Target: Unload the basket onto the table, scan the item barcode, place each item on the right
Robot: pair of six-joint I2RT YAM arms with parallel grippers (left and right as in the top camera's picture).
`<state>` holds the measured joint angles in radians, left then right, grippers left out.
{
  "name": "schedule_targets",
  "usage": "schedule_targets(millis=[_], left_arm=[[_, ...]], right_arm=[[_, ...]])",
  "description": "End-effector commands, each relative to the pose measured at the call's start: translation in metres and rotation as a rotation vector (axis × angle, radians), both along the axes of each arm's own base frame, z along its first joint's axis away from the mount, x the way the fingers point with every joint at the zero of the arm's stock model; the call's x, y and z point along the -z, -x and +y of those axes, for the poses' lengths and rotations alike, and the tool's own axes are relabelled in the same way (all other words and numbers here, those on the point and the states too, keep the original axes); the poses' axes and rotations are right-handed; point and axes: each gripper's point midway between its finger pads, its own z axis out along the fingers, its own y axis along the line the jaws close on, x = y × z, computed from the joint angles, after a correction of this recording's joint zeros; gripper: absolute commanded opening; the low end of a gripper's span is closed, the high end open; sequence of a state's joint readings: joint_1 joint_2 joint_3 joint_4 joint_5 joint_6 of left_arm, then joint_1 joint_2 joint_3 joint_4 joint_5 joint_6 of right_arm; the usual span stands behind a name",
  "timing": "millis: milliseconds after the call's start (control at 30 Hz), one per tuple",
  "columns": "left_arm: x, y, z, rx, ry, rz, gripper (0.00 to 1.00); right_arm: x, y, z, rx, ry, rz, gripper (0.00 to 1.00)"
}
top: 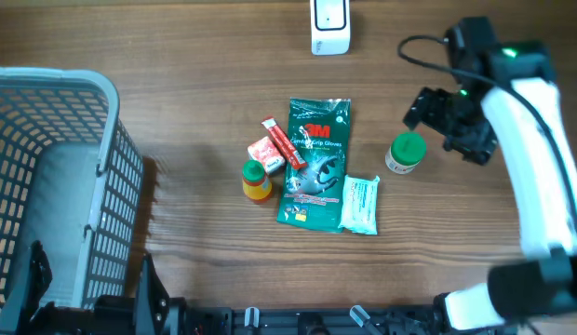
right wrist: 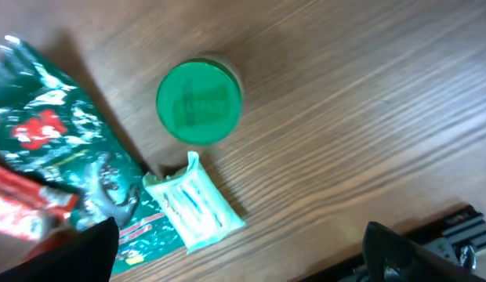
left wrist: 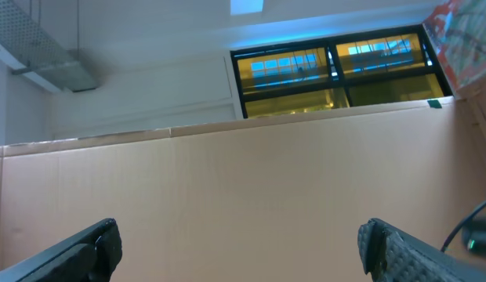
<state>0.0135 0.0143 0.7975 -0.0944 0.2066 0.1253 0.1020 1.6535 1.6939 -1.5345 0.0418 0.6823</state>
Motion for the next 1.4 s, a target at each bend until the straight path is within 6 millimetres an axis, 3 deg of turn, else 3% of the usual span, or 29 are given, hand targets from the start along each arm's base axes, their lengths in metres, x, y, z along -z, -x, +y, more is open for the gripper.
schedule_targets(millis=[0, 67, 200, 367, 467, 600, 800, 967, 1100, 1233, 1367], left_arm=[[0.005, -0.003, 0.003, -0.02, 0.011, 0.017, 1.0], [0.014, -0.009, 0.004, -0.02, 0.011, 0.06, 1.0], [0.049, -0.03, 0.004, -0.021, 0.013, 0.229, 1.0], [0.124, -0.053, 0.004, -0.022, 0.016, 0.555, 1.0], [0.165, -0.055, 0.004, -0.021, 0.017, 0.723, 1.0], [0.19, -0.051, -0.005, 0.032, 0.003, 0.83, 1.0], [0.234, -0.04, -0.007, 0.043, 0.008, 1.019, 1.0], [0.239, -0.039, -0.007, 0.043, 0.009, 1.038, 1.0], [0.239, -0.039, -0.007, 0.043, 0.009, 1.038, 1.0], [0.239, -0.039, -0.007, 0.043, 0.009, 1.038, 1.0], [0.239, -0.039, -0.007, 0.043, 0.009, 1.038, 1.0]], right_arm=[[-0.047, 0.016, -0.008, 0.056, 0.023, -0.159, 0.99], [-0.059, 0.023, -0.009, 0.06, 0.016, -0.208, 1.0], [-0.059, 0.022, -0.009, 0.064, 0.013, -0.217, 1.0], [-0.06, 0.003, -0.007, 0.065, 0.006, -0.273, 1.0], [-0.061, -0.009, -0.006, 0.066, 0.0, -0.311, 1.0], [-0.063, -0.028, -0.004, 0.083, -0.012, -0.369, 1.0], [-0.047, -0.046, -0.002, 0.162, -0.029, -0.349, 1.0], [-0.023, -0.052, -0.001, 0.16, -0.015, -0.268, 1.0], [-0.003, -0.032, -0.001, 0.156, -0.003, -0.126, 1.0], [0.0, -0.018, 0.002, 0.149, -0.016, -0.063, 1.0], [0.001, 0.017, 0.002, 0.139, -0.01, 0.073, 1.0]])
